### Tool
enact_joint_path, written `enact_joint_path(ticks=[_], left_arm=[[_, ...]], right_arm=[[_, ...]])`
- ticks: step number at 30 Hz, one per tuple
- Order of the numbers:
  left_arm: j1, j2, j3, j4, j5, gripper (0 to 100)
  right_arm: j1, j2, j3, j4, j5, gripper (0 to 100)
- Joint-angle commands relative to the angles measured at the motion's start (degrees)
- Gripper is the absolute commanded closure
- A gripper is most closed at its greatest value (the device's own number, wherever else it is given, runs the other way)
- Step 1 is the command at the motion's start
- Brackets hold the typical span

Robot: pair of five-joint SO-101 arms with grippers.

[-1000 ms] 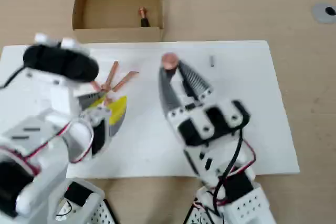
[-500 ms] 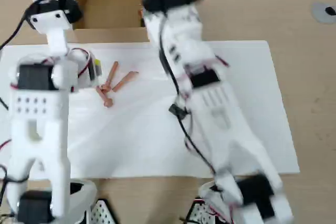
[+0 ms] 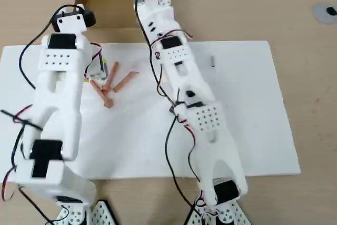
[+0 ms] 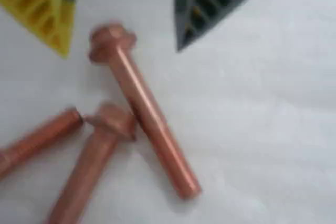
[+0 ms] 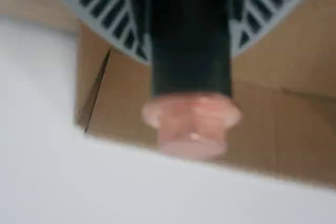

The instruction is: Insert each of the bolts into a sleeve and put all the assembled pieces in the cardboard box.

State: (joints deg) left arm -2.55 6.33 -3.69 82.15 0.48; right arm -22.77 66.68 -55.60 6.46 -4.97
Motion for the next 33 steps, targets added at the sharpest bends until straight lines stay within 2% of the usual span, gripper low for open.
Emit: enact_joint_path(ticks=[1, 7, 15, 20, 25, 30, 33], left_arm=[[-1.41, 3.82, -7.12, -0.53, -0.18, 86], [-1.05, 12.97, -13.27, -0.26, -0.09, 86], [-0.97, 24.92, -26.64, 10.29, -0.53, 86], [-0.26, 31.25, -35.69, 15.91, -4.04, 86], [2.81, 33.36, -41.05, 17.58, -6.95, 86], [6.15, 33.8, -43.87, 17.58, -10.55, 86], [5.89, 33.98, -43.69, 17.58, -10.81, 86]], right_arm=[[0.66, 8.75, -22.73, 4.66, -0.53, 98.9], [0.75, 17.63, -35.91, 14.42, -0.26, 97.9], [0.57, 17.63, -36.62, 19.69, -0.26, 76.1], [0.48, 17.63, -36.7, 19.6, -0.35, 75.2], [0.48, 17.45, -37.05, 19.78, -0.53, 75.2], [0.66, 14.73, -39.96, 26.9, -0.62, 75.2], [1.54, 11.3, -39.87, 29.98, -0.62, 75.2]])
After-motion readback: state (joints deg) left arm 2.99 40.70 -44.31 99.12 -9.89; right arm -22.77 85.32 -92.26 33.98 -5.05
